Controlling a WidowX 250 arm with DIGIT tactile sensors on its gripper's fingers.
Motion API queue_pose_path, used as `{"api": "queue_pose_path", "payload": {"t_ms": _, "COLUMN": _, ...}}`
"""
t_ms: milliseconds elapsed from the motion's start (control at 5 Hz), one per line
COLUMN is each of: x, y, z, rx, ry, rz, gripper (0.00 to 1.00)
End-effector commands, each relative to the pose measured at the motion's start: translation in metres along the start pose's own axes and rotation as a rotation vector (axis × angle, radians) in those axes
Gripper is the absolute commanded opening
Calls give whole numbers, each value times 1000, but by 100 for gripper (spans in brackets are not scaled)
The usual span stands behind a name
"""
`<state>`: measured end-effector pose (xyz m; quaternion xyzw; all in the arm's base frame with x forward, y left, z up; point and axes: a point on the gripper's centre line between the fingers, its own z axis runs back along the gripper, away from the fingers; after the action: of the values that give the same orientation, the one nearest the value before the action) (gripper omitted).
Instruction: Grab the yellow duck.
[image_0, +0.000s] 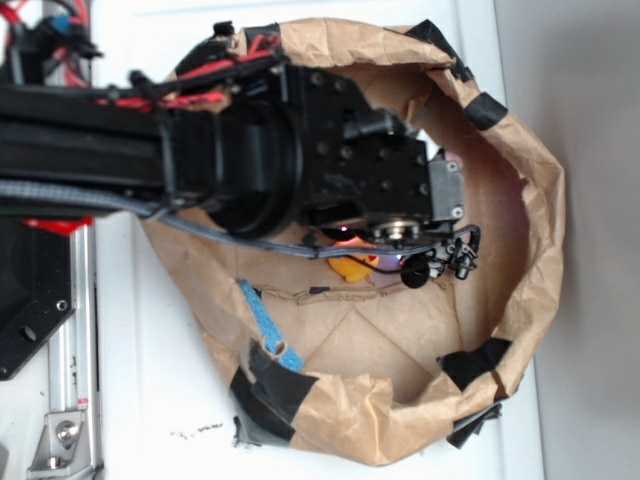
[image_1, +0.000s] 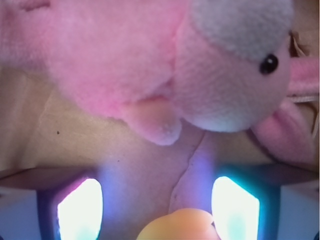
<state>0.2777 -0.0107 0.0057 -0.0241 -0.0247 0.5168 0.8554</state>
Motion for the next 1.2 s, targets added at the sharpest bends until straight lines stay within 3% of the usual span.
{"api": "queue_pose_path", "payload": {"t_ms": 0, "x": -18, "y": 16, "z": 0, "rx": -8, "ry": 44, "rz": -9, "gripper": 100}}
{"api": "queue_pose_path", "payload": {"t_ms": 200, "x": -21, "y": 18, "z": 3, "rx": -21, "ry": 44, "rz": -20, "gripper": 100}}
{"api": "queue_pose_path", "payload": {"t_ms": 400, "x": -24, "y": 16, "z": -1, "rx": -20, "ry": 40, "rz": -18, "gripper": 0}}
{"api": "queue_pose_path", "payload": {"t_ms": 800, "x": -16, "y": 8, "z": 10, "rx": -17, "ry": 18, "rz": -107, "gripper": 0}}
{"api": "queue_pose_path", "payload": {"t_ms": 1000, "x": -17, "y": -4, "z": 60, "rx": -37, "ry": -41, "rz": -360, "gripper": 0}}
